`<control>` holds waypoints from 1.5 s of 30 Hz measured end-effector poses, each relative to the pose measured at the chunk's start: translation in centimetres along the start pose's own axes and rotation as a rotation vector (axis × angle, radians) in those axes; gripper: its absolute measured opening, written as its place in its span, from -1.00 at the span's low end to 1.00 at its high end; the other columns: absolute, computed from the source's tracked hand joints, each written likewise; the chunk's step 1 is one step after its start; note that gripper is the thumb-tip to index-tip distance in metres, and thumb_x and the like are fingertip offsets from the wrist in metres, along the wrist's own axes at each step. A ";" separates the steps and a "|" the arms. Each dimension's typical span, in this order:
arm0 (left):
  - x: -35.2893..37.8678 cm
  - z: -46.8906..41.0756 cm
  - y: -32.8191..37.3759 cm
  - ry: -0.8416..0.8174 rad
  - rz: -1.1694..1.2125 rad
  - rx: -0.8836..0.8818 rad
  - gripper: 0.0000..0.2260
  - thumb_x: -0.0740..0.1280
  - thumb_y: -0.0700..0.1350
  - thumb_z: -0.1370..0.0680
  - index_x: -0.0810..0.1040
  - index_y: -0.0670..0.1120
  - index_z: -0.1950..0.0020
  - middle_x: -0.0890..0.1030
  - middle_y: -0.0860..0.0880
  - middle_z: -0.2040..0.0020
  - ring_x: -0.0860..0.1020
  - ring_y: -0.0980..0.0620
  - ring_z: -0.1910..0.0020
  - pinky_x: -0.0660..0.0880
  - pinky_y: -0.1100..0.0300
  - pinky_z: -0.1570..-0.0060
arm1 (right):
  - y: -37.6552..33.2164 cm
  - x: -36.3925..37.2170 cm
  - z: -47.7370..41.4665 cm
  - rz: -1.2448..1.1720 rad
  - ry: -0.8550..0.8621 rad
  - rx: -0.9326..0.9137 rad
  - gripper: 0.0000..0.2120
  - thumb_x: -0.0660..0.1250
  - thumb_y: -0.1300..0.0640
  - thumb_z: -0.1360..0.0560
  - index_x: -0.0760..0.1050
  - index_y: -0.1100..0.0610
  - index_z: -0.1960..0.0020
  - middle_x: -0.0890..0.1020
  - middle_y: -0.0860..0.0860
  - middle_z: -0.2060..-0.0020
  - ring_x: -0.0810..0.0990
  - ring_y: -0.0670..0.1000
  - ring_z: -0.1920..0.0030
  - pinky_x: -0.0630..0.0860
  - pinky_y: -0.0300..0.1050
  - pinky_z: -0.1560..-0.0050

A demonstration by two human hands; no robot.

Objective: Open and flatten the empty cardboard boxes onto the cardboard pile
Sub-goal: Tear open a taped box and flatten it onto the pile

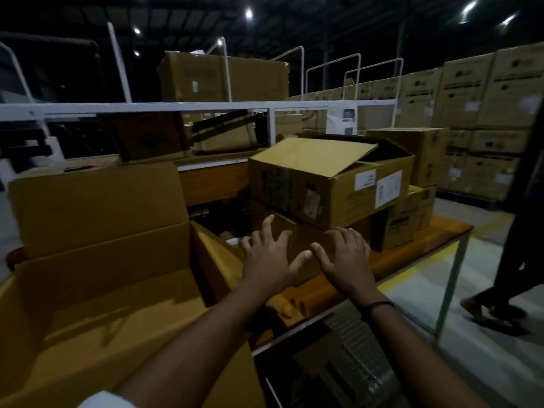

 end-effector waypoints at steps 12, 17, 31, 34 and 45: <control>-1.2 -16.2 11.3 0.083 0.123 0.003 -0.32 0.38 0.28 -0.54 0.24 0.12 -0.59 0.23 -0.08 -0.57 0.26 -0.21 -0.48 0.36 -0.17 -0.35 | 6.1 -6.2 -8.3 0.013 0.085 0.051 -0.62 0.23 -0.03 -0.65 0.41 0.06 -0.42 0.40 0.10 -0.44 0.20 0.15 -0.52 0.21 0.27 -0.49; 0.7 -18.9 10.0 -0.030 0.027 -0.073 -0.35 0.32 0.25 -0.59 0.15 0.20 -0.62 0.16 -0.09 -0.63 0.07 -0.32 -0.58 0.22 -0.32 -0.46 | 7.4 -6.3 -8.4 0.021 0.088 0.042 -0.63 0.26 -0.03 -0.64 0.41 0.04 -0.41 0.42 0.08 -0.43 0.22 0.14 -0.51 0.20 0.25 -0.49; -0.9 -17.3 -2.5 0.029 -0.108 -0.093 -0.43 0.28 0.12 -0.65 0.15 0.20 -0.62 0.28 0.05 -0.61 0.17 -0.22 -0.56 0.33 -0.19 -0.34 | 9.7 -3.2 -9.2 -0.047 0.056 0.047 -0.59 0.36 -0.05 -0.59 0.44 0.04 -0.38 0.47 0.10 -0.36 0.28 0.16 -0.45 0.29 0.19 -0.41; -1.3 -17.0 -4.2 0.008 -0.084 -0.124 -0.43 0.28 0.13 -0.65 0.13 0.25 -0.62 0.33 0.01 -0.59 0.17 -0.23 -0.56 0.31 -0.19 -0.34 | 9.2 -3.3 -9.9 -0.071 0.091 0.036 -0.56 0.39 -0.03 -0.56 0.43 0.06 -0.38 0.47 0.12 -0.35 0.32 0.16 -0.42 0.33 0.18 -0.35; -1.8 -16.9 -10.8 -0.046 0.095 -0.294 -0.51 0.19 -0.02 -0.71 0.13 0.29 -0.60 0.54 -0.16 -0.35 0.48 -0.30 -0.28 0.50 -0.17 -0.12 | 12.7 -7.4 -12.7 -0.039 0.253 0.122 0.00 0.55 -0.23 -0.38 0.10 0.00 -0.62 -0.02 0.24 -0.62 0.09 0.42 -0.54 0.35 0.45 -0.34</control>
Point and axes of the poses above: each hand's wrist, its own z-axis away from the middle knuckle, its own x-axis out of the palm, y = z × x, the point moved 7 cm from there along -z, towards the middle knuckle
